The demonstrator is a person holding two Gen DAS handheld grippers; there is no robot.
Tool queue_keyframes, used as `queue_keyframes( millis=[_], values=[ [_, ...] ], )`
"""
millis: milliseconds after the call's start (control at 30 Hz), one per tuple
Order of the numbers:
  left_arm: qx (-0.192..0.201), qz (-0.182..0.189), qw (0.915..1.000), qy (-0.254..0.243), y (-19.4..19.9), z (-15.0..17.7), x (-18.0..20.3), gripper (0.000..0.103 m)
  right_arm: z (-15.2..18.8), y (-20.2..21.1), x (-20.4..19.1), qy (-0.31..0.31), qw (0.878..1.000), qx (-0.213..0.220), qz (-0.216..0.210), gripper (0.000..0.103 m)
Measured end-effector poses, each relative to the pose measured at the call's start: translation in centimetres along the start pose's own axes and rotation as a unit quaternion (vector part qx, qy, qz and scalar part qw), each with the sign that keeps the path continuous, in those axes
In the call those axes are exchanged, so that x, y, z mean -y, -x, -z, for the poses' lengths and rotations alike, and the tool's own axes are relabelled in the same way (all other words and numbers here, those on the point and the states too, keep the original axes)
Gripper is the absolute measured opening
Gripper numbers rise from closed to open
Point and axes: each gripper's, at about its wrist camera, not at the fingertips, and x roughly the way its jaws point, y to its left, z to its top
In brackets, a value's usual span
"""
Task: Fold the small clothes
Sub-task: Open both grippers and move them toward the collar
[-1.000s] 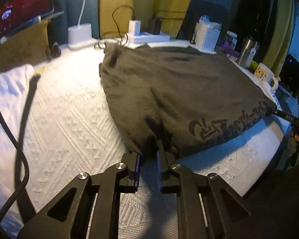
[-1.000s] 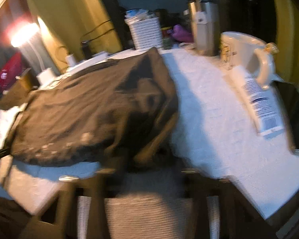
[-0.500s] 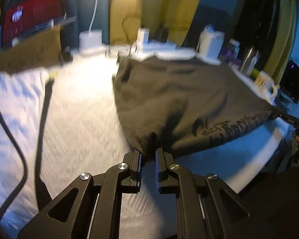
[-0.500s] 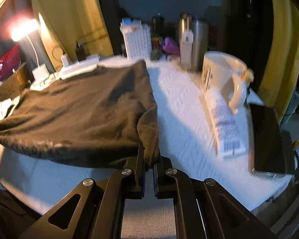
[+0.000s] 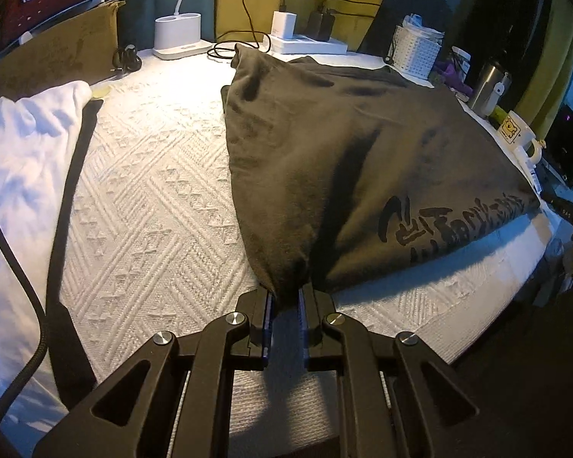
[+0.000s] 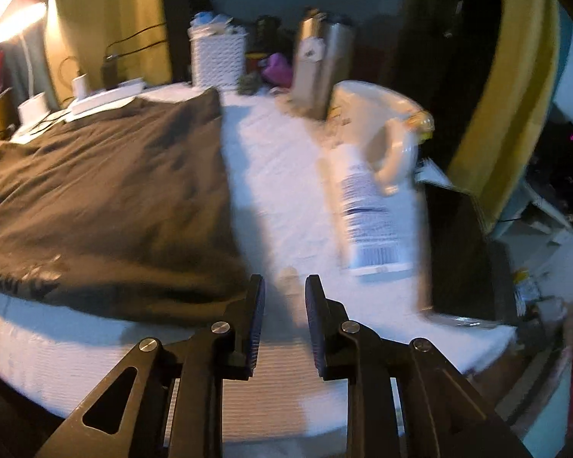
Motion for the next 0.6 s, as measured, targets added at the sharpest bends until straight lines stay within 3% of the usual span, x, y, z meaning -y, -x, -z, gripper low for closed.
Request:
queue_keyframes(
  millis=[267,600],
  values=[
    [0.006,0.008,0.9998,0.016,1.5,-1.1,-2.0,0.024,-2.6,0.0,-1.0,0.004,1.0,0.02,-0.018,0.023],
    [0.033,-0.019,0.9984,0.041,2.2,-5.2,-5.0,0.024,-6.4,-4.2,-5.4,0.026,0.998,0.002,-0.061,0.023]
  ],
)
